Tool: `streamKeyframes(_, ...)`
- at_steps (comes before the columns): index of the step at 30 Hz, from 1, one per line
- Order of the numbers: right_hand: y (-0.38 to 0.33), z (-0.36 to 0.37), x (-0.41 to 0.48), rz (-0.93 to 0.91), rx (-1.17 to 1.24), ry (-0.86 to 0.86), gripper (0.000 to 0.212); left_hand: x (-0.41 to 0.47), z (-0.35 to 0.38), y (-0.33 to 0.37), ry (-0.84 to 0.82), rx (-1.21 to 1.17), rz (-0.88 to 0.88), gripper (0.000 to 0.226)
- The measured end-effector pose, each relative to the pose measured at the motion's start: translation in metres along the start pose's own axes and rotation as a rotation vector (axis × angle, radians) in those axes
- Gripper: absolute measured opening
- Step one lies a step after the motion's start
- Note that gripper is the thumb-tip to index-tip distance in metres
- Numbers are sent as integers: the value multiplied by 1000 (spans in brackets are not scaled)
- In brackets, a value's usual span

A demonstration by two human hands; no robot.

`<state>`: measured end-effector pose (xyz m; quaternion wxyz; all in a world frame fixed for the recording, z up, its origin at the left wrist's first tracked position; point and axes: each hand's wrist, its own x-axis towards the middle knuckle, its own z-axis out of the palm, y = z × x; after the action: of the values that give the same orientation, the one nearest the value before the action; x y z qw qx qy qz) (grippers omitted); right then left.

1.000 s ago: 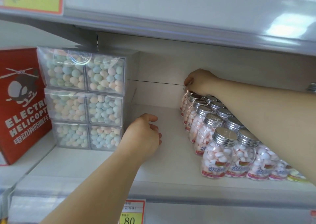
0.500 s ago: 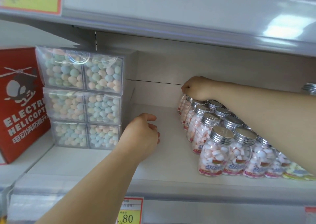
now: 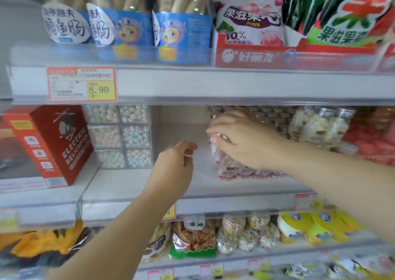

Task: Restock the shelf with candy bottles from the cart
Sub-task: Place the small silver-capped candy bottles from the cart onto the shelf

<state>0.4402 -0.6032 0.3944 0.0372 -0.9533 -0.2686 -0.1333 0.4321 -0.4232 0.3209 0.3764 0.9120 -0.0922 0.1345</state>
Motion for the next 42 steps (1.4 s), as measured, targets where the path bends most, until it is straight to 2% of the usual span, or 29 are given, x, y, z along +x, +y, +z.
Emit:
streamKeyframes(2,-12,4,-39,-62,81,100,40,-39,-13,9,13,27,54,35)
streamKeyframes(4,-19,16,-79,-41,174,144,35,-77,-21,14,39,36,92,33)
streamKeyframes(9,-49,83,-179,93,400,32,18,-160,2,-5,-20,8,89,30)
streamKeyframes(11,-56,123,-214,167,460,-75,17,-192,28,-24,-93,3,51,28)
streamKeyframes(18,-57,274,-310,410,581,-457,14,-306,140,-123,-350,-14,-352,31)
streamKeyframes(23,-42,396,-375,634,615,-912,25,-390,217,-187,-641,22,-642,33)
streamKeyframes(26,-41,455,-405,590,553,-1110,28,-428,255,-209,-918,82,-688,40)
streamKeyframes(28,-45,483,-416,573,550,-1184,25,-440,276,-219,-1021,116,-714,45)
streamKeyframes(30,-50,511,-422,581,560,-1242,25,-446,297,-229,-1039,121,-757,53)
streamKeyframes(33,-56,547,-429,661,589,-1279,49,-449,326,-247,-1027,118,-835,64)
streamKeyframes(35,-55,569,-434,670,591,-1279,52,-450,341,-256,-1056,101,-848,62)
streamKeyframes(39,-49,588,-428,759,660,-1246,31,-448,362,-259,-1206,-54,-836,56)
streamKeyframes(42,-46,594,-422,829,767,-1277,30,-447,375,-260,-1261,-43,-792,64)
